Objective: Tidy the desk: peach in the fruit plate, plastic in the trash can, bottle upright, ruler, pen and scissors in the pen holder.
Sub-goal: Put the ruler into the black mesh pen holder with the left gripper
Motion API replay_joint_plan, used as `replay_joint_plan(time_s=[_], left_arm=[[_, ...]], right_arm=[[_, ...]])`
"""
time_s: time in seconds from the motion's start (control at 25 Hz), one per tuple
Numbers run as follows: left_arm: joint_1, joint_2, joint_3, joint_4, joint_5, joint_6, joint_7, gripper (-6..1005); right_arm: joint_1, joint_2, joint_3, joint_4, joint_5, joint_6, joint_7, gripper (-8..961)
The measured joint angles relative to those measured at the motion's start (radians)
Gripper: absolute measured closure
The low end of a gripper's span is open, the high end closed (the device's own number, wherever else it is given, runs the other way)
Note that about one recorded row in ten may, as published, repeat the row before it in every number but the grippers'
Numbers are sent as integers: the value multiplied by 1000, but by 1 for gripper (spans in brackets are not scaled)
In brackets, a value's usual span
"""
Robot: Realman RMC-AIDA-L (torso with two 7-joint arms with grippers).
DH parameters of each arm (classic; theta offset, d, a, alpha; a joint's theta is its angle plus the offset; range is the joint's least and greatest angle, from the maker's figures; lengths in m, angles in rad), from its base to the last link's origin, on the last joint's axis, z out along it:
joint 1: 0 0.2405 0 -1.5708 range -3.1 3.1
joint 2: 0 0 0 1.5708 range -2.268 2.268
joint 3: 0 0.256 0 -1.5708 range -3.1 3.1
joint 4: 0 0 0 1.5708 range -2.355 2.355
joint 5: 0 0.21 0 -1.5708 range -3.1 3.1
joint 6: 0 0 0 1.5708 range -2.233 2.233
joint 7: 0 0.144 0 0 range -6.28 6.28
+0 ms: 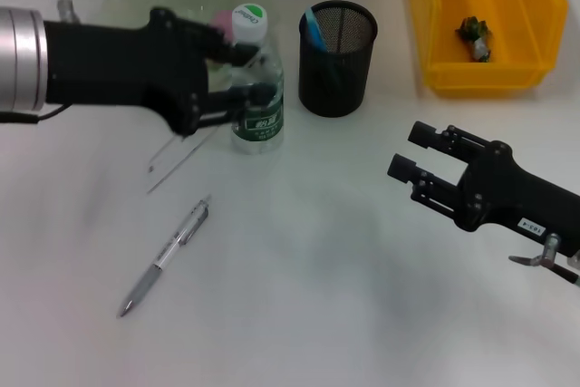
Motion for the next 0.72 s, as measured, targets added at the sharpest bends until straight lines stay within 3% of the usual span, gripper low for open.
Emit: replay_joint_plan(time_s=[0.28,0.56,0.6,0.72], left_arm=[[-28,-4,36,-130,-272,-125,93,601],[-138,-7,85,-435,-580,-231,251,601],[-167,-7,93,-525,-671,-236,337,601],[-185,-7,112,-593,-754,-242,432,601]], right_arm=[[2,1,0,22,0,7,-17,349],[18,3,0,63,0,9,-36,349],[19,3,-1,71,0,12,-39,349],[19,3,-5,76,0,17,-39,349]])
